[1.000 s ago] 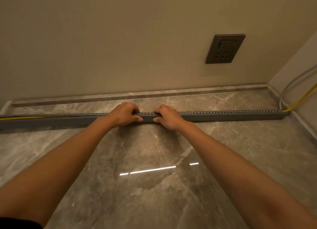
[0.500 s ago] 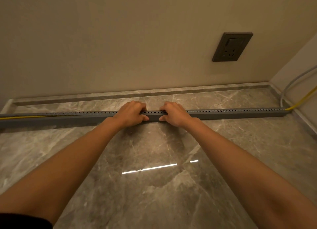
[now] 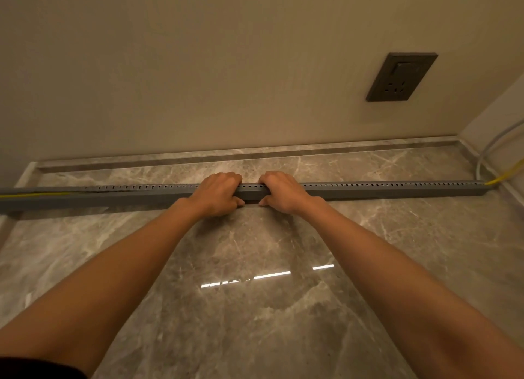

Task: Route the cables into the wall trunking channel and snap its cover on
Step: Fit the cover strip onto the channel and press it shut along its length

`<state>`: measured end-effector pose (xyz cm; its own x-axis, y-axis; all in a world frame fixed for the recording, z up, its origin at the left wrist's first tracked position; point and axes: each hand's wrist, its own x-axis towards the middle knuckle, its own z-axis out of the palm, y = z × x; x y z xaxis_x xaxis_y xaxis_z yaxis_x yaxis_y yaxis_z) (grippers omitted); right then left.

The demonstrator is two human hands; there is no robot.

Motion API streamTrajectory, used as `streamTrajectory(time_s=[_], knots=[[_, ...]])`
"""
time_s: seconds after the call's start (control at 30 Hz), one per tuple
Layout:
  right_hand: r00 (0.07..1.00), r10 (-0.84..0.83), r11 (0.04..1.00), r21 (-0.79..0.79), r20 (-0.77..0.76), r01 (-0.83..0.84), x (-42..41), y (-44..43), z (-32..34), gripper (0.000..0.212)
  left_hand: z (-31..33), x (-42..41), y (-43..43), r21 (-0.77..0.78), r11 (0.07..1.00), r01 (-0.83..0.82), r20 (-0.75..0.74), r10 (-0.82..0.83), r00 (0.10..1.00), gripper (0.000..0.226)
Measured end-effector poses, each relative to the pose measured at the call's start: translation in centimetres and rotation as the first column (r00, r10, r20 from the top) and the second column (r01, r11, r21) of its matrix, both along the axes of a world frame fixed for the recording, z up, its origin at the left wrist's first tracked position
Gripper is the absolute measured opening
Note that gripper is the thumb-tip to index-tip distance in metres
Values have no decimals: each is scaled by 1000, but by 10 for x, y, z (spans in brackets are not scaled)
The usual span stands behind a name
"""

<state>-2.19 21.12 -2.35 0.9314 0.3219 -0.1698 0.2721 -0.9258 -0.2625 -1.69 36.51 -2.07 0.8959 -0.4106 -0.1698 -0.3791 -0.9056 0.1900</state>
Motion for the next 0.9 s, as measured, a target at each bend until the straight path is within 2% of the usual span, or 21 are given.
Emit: streamTrajectory(time_s=[0.17, 0.33, 0.5, 0.63, 0.73, 0.9], knots=[[999, -40, 999, -29, 29, 41, 0, -9, 5, 32, -4, 0, -7, -67, 998, 20, 56, -17, 998, 35], [990, -126, 991, -41, 70, 129, -3, -6, 5, 31, -1, 7, 10, -178, 984, -9, 2, 10, 1000, 37], [991, -134, 987, 90, -8, 134, 0, 19, 5, 34, 6, 11, 46, -170, 983, -73, -29, 69, 997, 35], [991, -115, 975, 181, -69, 126, 3, 44, 5, 30, 6, 11, 55, -115, 992, -60, -21, 58, 998, 32], [991, -128, 976, 173, -32, 132, 3, 48, 3, 28, 2, 9, 50, -77, 995, -66, 16, 68, 998, 31], [993, -113, 987, 121, 21, 110, 3, 49, 4, 26, -2, 4, 46, -107, 991, -77, 111, 89, 990, 25]])
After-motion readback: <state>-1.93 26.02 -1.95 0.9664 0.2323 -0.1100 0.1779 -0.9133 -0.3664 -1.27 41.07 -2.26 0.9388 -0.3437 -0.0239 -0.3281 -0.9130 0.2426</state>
